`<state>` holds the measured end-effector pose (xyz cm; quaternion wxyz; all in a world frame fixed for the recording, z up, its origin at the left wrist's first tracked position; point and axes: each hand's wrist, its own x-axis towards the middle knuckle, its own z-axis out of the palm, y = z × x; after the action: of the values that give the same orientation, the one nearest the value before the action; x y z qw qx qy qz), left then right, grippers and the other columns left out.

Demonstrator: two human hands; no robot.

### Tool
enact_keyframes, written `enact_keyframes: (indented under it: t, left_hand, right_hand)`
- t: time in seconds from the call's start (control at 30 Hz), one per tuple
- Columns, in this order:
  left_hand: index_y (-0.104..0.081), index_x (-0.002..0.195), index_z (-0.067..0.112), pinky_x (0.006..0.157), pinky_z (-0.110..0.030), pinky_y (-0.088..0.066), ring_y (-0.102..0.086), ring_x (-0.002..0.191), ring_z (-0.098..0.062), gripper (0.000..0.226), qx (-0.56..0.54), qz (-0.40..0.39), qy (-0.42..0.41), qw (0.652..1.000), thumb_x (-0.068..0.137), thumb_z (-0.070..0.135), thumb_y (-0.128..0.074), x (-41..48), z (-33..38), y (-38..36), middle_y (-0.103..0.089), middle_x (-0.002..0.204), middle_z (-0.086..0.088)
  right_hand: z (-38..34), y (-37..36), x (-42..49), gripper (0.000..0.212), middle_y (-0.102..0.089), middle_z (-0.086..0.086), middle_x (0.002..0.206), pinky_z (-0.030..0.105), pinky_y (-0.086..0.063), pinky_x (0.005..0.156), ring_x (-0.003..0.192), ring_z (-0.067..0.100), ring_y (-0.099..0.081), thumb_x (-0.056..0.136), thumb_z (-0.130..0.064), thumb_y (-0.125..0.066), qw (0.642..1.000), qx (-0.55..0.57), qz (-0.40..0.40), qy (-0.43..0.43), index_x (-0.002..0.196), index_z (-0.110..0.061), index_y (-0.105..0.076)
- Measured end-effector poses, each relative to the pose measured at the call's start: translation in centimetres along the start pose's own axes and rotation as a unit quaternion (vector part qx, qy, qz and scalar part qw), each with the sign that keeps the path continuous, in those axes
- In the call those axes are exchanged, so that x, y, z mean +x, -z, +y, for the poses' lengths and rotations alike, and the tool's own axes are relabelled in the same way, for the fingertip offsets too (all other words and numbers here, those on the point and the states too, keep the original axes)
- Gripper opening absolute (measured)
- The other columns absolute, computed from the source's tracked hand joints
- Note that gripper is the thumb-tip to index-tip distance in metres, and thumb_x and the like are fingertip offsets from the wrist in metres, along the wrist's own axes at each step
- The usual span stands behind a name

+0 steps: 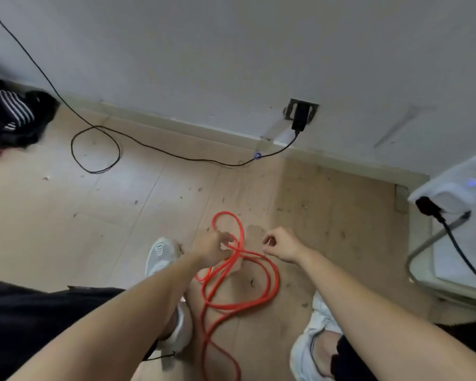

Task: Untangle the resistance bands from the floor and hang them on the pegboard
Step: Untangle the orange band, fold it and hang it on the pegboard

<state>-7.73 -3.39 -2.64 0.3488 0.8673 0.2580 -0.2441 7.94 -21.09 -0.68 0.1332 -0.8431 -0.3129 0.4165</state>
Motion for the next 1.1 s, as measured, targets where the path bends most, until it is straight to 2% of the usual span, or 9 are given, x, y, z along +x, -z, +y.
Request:
enact_keyframes:
  t: [0.13, 0.23, 0.4, 0.5, 0.57, 0.67, 0.8, 0.93, 1.1]
  left_hand:
    - [-0.064, 0.122, 0.033, 0.104, -0.04, -0.042, -0.058, 0.121, -0.025, 0.048, 0.117, 0.064, -0.056, 0.989, 0.082, 0.051, -0.046, 1.3, -1.7, -3.6, -0.063, 0.131, 0.007]
    - [-0.062, 0.128, 0.025, 0.102, -0.034, -0.039, -0.054, 0.128, -0.024, 0.037, 0.112, 0.065, -0.062, 0.99, 0.092, 0.033, -0.06, 1.8, -1.3, -4.4, -0.061, 0.135, 0.003]
    - [-0.073, 0.108, 0.023, 0.094, -0.031, -0.037, -0.059, 0.115, -0.024, 0.02, 0.085, 0.086, -0.062, 0.991, 0.089, 0.03, -0.068, 3.2, -1.6, -4.5, -0.068, 0.117, 0.0]
    - [-0.076, 0.093, 0.023, 0.079, -0.033, -0.047, -0.065, 0.086, -0.02, 0.011, -0.012, 0.111, -0.067, 0.991, 0.085, 0.031, -0.074, 3.5, -0.2, -2.1, -0.068, 0.086, 0.005]
    - [-0.076, 0.088, 0.02, 0.071, -0.031, -0.046, -0.06, 0.072, -0.013, 0.007, -0.057, 0.116, -0.091, 0.987, 0.086, 0.026, -0.077, 3.5, 1.5, 0.5, -0.064, 0.075, 0.01]
    - [-0.076, 0.094, 0.02, 0.071, -0.03, -0.047, -0.06, 0.075, -0.013, 0.012, -0.076, 0.136, -0.13, 0.979, 0.089, 0.031, -0.075, 2.9, 4.8, 4.8, -0.071, 0.085, 0.004]
    - [-0.077, 0.094, 0.023, 0.075, -0.031, -0.049, -0.061, 0.076, -0.01, 0.012, -0.086, 0.181, -0.186, 0.962, 0.09, 0.034, -0.074, 0.6, 8.7, 10.2, -0.071, 0.082, 0.011]
    - [-0.074, 0.086, 0.025, 0.064, -0.031, -0.044, -0.051, 0.061, -0.005, 0.01, -0.11, 0.244, -0.207, 0.941, 0.091, 0.034, -0.073, -2.4, 11.1, 16.3, -0.063, 0.067, 0.011]
    - [-0.072, 0.089, 0.015, 0.058, -0.023, -0.047, -0.054, 0.054, -0.007, 0.012, -0.21, 0.311, -0.205, 0.904, 0.095, 0.025, -0.071, -5.8, 14.6, 23.3, -0.066, 0.069, 0.0]
  right_hand:
    - [3.7, -4.0, 0.9, 0.026, -0.072, 0.003, 0.097, 0.031, -0.051, 0.081, 0.095, 0.022, -0.067, 0.081, -0.038, -0.074, 0.999, -0.017, 0.007, -0.051, 0.101, -0.021, -0.072]
    - [5.7, -6.0, 1.2, 0.023, -0.07, 0.004, 0.092, 0.035, -0.052, 0.077, 0.089, 0.025, -0.065, 0.083, -0.043, -0.071, 0.997, -0.034, 0.012, -0.063, 0.087, -0.021, -0.065]
    - [7.4, -7.1, 1.0, 0.019, -0.071, 0.005, 0.094, 0.033, -0.05, 0.074, 0.091, 0.029, -0.066, 0.081, -0.033, -0.071, 0.995, -0.064, -0.001, -0.081, 0.074, -0.024, -0.056]
    - [7.3, -7.1, 0.9, 0.029, -0.069, 0.004, 0.086, 0.033, -0.048, 0.072, 0.086, 0.027, -0.065, 0.082, -0.034, -0.072, 0.995, -0.041, -0.011, -0.089, 0.064, -0.024, -0.052]
    - [6.6, -6.7, 0.9, 0.025, -0.069, 0.002, 0.08, 0.032, -0.048, 0.072, 0.082, 0.024, -0.066, 0.084, -0.035, -0.07, 0.995, 0.009, 0.003, -0.097, 0.065, -0.023, -0.058]
    - [4.2, -5.6, 0.9, 0.014, -0.068, -0.008, 0.077, 0.026, -0.045, 0.073, 0.074, 0.01, -0.061, 0.09, -0.022, -0.068, 0.983, 0.162, 0.05, -0.066, 0.076, -0.025, -0.07]
    - [-0.1, -2.0, -0.5, 0.023, -0.064, 0.0, 0.073, 0.022, -0.045, 0.062, 0.067, 0.012, -0.059, 0.099, -0.017, -0.057, 0.918, 0.386, 0.061, -0.062, 0.077, -0.02, -0.062]
    - [-2.1, 3.3, -2.2, 0.023, -0.067, -0.002, 0.076, 0.031, -0.042, 0.073, 0.074, 0.015, -0.062, 0.099, -0.034, -0.057, 0.894, 0.445, 0.041, -0.022, 0.083, -0.02, -0.065]
    - [-4.7, 11.7, -5.5, 0.03, -0.066, 0.004, 0.074, 0.033, -0.05, 0.075, 0.084, 0.024, -0.067, 0.096, -0.042, -0.058, 0.887, 0.456, 0.007, 0.066, 0.08, -0.017, -0.06]
